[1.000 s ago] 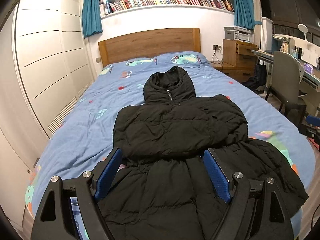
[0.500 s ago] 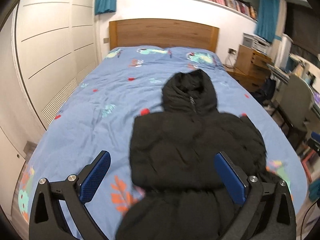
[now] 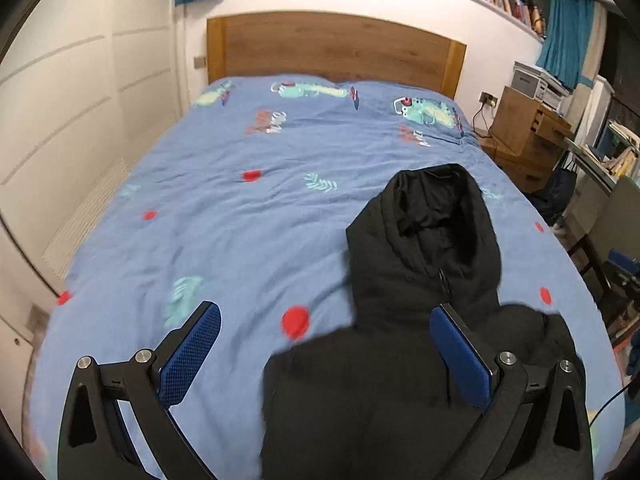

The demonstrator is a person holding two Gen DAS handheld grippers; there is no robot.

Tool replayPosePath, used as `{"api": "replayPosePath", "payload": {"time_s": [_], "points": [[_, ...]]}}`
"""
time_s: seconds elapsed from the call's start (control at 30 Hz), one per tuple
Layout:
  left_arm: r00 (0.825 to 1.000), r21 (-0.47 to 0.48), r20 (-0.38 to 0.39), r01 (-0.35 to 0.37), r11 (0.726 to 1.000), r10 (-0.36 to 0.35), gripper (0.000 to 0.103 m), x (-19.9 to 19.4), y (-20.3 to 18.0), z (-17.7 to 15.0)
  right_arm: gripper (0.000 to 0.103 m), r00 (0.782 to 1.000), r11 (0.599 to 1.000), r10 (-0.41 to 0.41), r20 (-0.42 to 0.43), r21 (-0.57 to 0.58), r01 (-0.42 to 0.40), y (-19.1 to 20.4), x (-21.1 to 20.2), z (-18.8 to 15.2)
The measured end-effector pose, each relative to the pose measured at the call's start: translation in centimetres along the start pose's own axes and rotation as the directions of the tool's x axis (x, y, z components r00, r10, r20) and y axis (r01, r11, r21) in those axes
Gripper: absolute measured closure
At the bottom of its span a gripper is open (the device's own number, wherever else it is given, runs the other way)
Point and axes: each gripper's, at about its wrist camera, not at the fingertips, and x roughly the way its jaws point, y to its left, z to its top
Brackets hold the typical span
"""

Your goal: Fold large clothes

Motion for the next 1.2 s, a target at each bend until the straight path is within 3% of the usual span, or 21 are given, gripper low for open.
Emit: {"api": "replayPosePath", "payload": {"time_s": [0.2, 0.43, 0.8, 0.83, 0.9, 0.93, 1.07, 1.1, 1.13, 1.2], "points": [[0.998, -0.005, -0.045, 0.043, 0.999, -0.043, 0.001, 7.4, -1.4, 4.5, 0.023, 0.995, 0.993, 0.063, -0.082, 0.108, -0.054, -2.4, 10.5, 3.1], [0.992, -0.005, -0.1, 0.074, 0.997, -0.074, 0.001, 16.4, -3.6, 8.0, 0.023, 0.986, 0.987, 0.081, -0.146, 0.149, -0.059, -4.0, 20.2, 5.5], [0.979, -0.004, -0.173, 0.112, 0.994, -0.111, 0.002, 26.5, -6.1, 8.6, 0.023, 0.976, 0.971, 0.126, -0.18, 0.225, -0.084, -6.8, 30.2, 5.6], [0.977, -0.008, -0.177, 0.115, 0.993, -0.115, 0.006, 26.8, -6.2, 8.4, 0.023, 0.973, 0.969, 0.133, -0.189, 0.23, -0.087, -6.8, 30.9, 5.4], [0.972, -0.018, -0.2, 0.12, 0.993, -0.121, 0.028, 27.8, -6.3, 8.1, 0.023, 0.967, 0.965, 0.153, -0.204, 0.244, -0.101, -6.9, 32.0, 5.0], [0.968, -0.022, -0.216, 0.126, 0.992, -0.128, 0.046, 28.2, -6.2, 7.9, 0.023, 0.965, 0.964, 0.154, -0.211, 0.244, -0.101, -6.9, 32.3, 4.9], [0.96, -0.05, -0.238, 0.137, 0.989, -0.145, 0.085, 28.4, -5.6, 7.4, 0.025, 0.96, 0.968, 0.167, -0.226, 0.22, -0.117, -6.2, 32.7, 5.0], [0.96, -0.055, -0.237, 0.14, 0.989, -0.149, 0.088, 28.1, -5.5, 7.3, 0.031, 0.959, 0.969, 0.174, -0.225, 0.213, -0.126, -6.0, 32.5, 5.1], [0.961, -0.055, -0.234, 0.141, 0.988, -0.15, 0.091, 27.8, -5.6, 7.3, 0.057, 0.956, 0.967, 0.189, -0.223, 0.211, -0.142, -5.8, 32.2, 5.2], [0.965, -0.04, -0.223, 0.133, 0.99, -0.138, 0.094, 26.7, -5.9, 7.2, 0.083, 0.95, 0.963, 0.21, -0.23, 0.216, -0.16, -5.5, 31.6, 5.3]]}}
